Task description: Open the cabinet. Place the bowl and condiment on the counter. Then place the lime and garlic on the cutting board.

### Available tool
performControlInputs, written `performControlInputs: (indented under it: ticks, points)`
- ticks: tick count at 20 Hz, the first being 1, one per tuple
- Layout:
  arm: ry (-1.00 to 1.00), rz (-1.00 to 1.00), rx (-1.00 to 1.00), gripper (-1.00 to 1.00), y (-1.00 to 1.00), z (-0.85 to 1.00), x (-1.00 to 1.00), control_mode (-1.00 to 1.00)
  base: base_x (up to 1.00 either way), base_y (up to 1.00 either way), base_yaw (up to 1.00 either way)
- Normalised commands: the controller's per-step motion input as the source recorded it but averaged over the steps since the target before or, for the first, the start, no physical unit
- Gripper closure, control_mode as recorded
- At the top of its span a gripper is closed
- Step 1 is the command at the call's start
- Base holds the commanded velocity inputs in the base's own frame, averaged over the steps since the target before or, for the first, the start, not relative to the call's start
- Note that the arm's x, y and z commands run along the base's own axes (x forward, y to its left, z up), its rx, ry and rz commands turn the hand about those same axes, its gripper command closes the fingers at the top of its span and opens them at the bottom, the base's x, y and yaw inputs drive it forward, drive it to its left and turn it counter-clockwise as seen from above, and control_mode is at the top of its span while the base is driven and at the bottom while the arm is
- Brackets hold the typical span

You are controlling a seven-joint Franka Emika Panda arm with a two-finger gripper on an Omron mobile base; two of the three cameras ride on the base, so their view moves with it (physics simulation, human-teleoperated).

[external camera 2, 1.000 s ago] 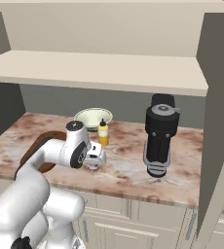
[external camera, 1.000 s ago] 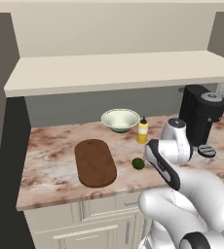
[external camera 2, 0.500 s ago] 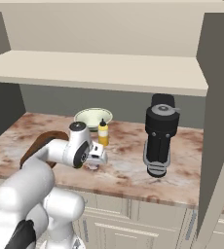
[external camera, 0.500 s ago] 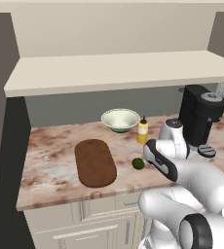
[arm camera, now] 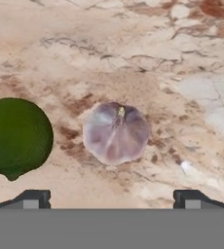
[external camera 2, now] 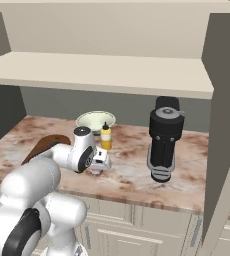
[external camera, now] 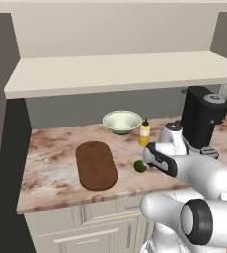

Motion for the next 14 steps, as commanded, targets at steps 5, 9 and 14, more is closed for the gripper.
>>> performControlInputs:
  ticks: [5,9,14]
  points:
    - [0.0,0.0,0.0,-1.0,0.04,-0.12,0.1,-1.0,0.0,0.0,0.0]
    - [0.0,0.0,0.0,-1.0,0.04,-0.11,0.09,-1.0,0.0,0.0,0.0]
    - [0.0,0.0,0.0,-1.0,0.04,-0.12,0.13,-1.0,0.0,0.0,0.0]
